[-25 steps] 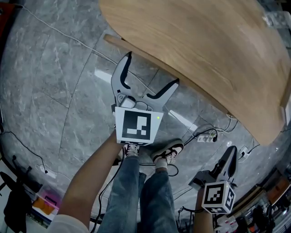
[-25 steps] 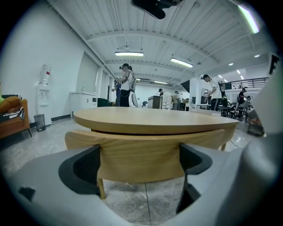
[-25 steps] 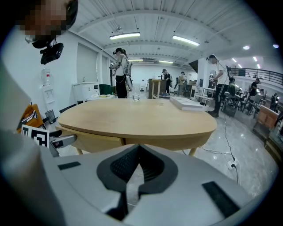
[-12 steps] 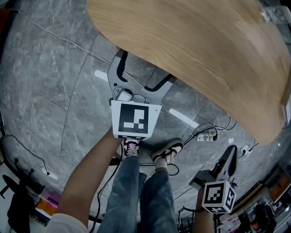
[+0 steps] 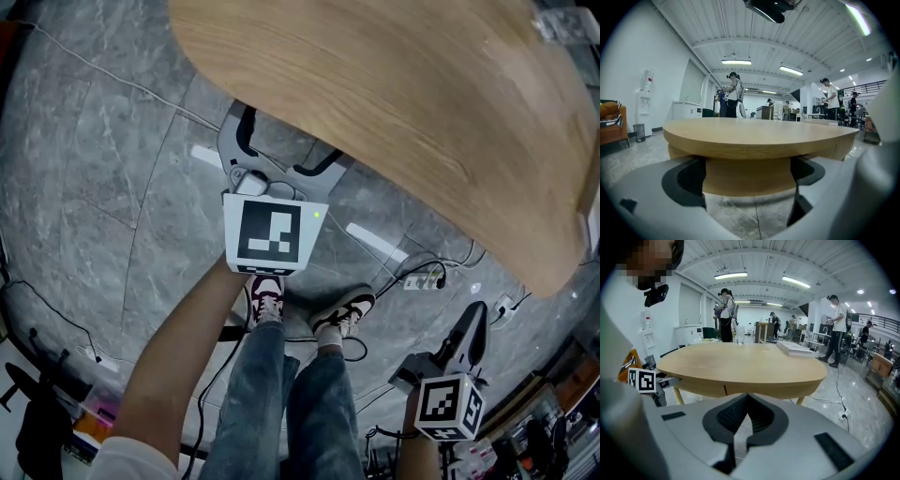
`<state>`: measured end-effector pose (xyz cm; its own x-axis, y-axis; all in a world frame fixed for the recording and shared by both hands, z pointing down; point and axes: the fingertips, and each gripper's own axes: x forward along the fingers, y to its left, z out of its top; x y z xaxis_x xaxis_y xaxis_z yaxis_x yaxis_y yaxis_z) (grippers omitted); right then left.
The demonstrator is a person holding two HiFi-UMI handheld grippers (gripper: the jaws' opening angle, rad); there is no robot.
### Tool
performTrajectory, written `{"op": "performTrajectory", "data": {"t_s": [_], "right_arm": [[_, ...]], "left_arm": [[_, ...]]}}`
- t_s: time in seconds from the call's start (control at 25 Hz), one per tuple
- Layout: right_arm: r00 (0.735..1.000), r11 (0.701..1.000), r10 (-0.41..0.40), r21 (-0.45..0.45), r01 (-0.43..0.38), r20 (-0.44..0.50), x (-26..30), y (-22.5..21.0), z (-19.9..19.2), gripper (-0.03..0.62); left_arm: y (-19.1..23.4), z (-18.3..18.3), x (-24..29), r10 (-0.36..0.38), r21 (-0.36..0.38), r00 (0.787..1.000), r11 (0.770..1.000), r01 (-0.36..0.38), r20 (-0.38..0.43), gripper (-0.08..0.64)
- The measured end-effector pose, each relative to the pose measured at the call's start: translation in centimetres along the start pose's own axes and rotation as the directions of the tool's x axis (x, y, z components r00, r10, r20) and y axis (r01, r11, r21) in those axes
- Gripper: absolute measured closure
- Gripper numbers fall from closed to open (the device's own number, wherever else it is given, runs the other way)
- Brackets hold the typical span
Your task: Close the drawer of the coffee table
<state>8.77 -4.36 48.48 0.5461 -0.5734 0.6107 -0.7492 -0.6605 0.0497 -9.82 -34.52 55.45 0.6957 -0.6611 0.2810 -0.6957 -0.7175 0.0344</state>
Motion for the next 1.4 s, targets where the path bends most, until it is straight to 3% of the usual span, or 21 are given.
{"op": "performTrajectory", "data": {"t_s": [0.4,0.68,0.8,1.0,1.12,1.28,1.4], "right_arm": [[1.0,1.0,-0.015,0.018,0.015,0.024,-1.0,-1.2,0.2,0.592],[1.0,0.999,-0.02,0.038,0.02,0.017,-2.8,-2.1,0.4,0.592],[1.0,0.999,-0.007,0.045,0.006,0.017,-4.1,-2.1,1.2,0.592],[0.996,0.997,0.035,0.064,-0.041,0.083,-5.4,-2.1,4.6,0.592],[0.993,0.995,0.025,0.095,-0.036,0.113,-7.4,-3.1,6.9,0.592],[0.99,0.994,-0.008,0.11,-0.008,0.139,-13.2,-5.9,11.7,0.592],[0.981,0.993,0.042,0.102,-0.062,0.189,-17.7,-7.0,16.6,0.592]], "left_arm": [[-0.1,-0.1,-0.3,-0.005,-0.005,1.0,1.0,0.005,-0.017,0.003],[-1.0,-2.3,-3.1,-0.015,-0.118,0.99,0.993,-0.001,-0.137,0.018],[-2.7,-1.9,-6.2,-0.039,-0.109,0.985,0.994,0.021,-0.168,0.02],[-4.1,4.1,-10.4,-0.056,-0.093,0.992,0.995,0.045,-0.116,0.035],[-3.9,9.6,-13.7,-0.028,-0.11,0.996,0.994,0.019,-0.081,0.11],[-4.5,17.9,-20.3,0.072,-0.19,0.995,0.978,-0.085,-0.075,0.227],[-6.2,25.1,-24.7,0.104,-0.211,0.994,0.971,-0.111,-0.043,0.31]]}}
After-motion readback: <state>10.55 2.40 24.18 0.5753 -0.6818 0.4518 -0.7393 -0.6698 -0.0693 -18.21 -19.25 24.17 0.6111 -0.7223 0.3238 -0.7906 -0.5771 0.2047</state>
